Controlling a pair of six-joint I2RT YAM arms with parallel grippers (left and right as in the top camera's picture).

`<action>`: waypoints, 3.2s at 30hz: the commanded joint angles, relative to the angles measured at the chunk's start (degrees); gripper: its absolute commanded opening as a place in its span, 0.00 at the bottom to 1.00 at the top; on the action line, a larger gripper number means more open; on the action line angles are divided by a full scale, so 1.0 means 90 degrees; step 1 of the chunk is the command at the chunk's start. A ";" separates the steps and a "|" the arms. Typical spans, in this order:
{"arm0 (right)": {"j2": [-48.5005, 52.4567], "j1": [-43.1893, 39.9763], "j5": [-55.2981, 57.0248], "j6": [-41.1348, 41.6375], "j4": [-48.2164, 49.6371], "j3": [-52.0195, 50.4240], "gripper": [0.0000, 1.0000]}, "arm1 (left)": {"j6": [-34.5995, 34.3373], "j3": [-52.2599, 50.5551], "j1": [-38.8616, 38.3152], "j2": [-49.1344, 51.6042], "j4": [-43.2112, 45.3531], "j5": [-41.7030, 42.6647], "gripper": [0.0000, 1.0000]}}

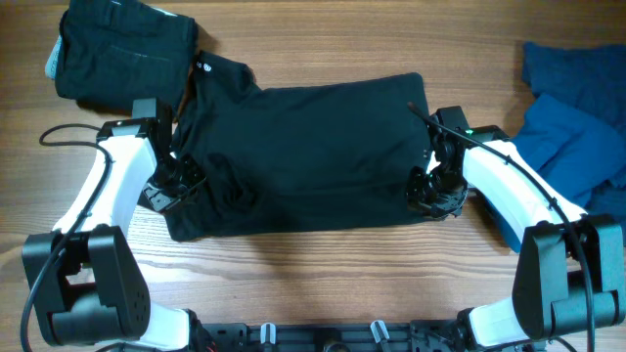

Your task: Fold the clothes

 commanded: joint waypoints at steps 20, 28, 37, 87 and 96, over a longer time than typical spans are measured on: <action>-0.1715 -0.0017 -0.0413 -0.1236 0.1362 0.1593 0.99 | 0.0340 0.1341 -0.0061 -0.1894 0.0743 0.1785 0.98; 0.0223 -0.0216 -0.1022 -0.1559 0.1955 0.2810 0.99 | 0.0508 0.2504 -0.1032 -0.0267 0.1426 0.1049 0.99; 0.2569 -0.0488 -0.0855 -0.1885 0.0578 0.5863 0.99 | 0.0483 0.4801 -0.1173 0.2441 0.1224 0.0408 0.99; 0.4546 -0.0962 -0.0852 -0.1481 0.1044 0.5928 0.80 | -0.1190 0.5496 -0.0903 0.4787 0.2608 0.0194 0.47; 0.4558 -0.0962 -0.0474 -0.1440 0.1486 0.5928 0.87 | -0.1188 0.5493 -0.0886 0.4787 0.2528 0.0192 0.21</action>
